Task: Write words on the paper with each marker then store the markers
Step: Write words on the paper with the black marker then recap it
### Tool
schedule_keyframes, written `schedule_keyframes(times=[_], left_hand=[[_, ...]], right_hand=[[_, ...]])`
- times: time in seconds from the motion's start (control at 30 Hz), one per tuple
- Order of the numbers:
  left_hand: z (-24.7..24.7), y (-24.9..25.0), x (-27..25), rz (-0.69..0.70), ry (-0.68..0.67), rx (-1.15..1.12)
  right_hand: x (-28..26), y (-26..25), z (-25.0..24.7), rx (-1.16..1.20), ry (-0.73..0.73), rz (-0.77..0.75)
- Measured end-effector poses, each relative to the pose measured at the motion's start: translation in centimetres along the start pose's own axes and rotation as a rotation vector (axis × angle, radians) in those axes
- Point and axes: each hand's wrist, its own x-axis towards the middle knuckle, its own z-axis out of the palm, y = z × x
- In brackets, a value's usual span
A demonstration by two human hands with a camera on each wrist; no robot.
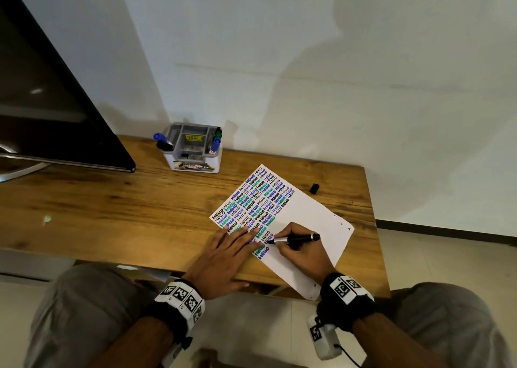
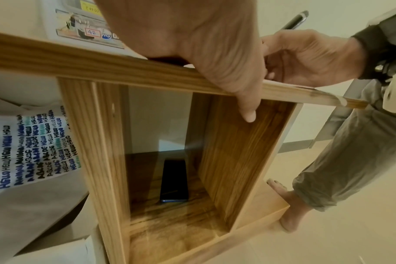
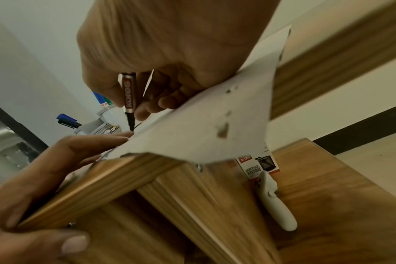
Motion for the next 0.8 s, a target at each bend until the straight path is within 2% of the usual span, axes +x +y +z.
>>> schedule_keyframes(times=[0.4, 0.7, 0.8], left_hand=[[0.0, 0.2, 0.0, -0.007, 0.000, 0.006], [-0.2, 0.3, 0.0, -0.004, 0.009, 0.003], [-0.3, 0.4, 0.0, -0.006, 0.020, -0.010]], right_hand=[[0.1, 1.1, 0.1, -0.020, -0.003, 0.062], [-0.1, 0.8, 0.0, -0.123, 0.020, -0.041], [0.0, 0.8, 0.1, -0.085, 0.015, -0.027]])
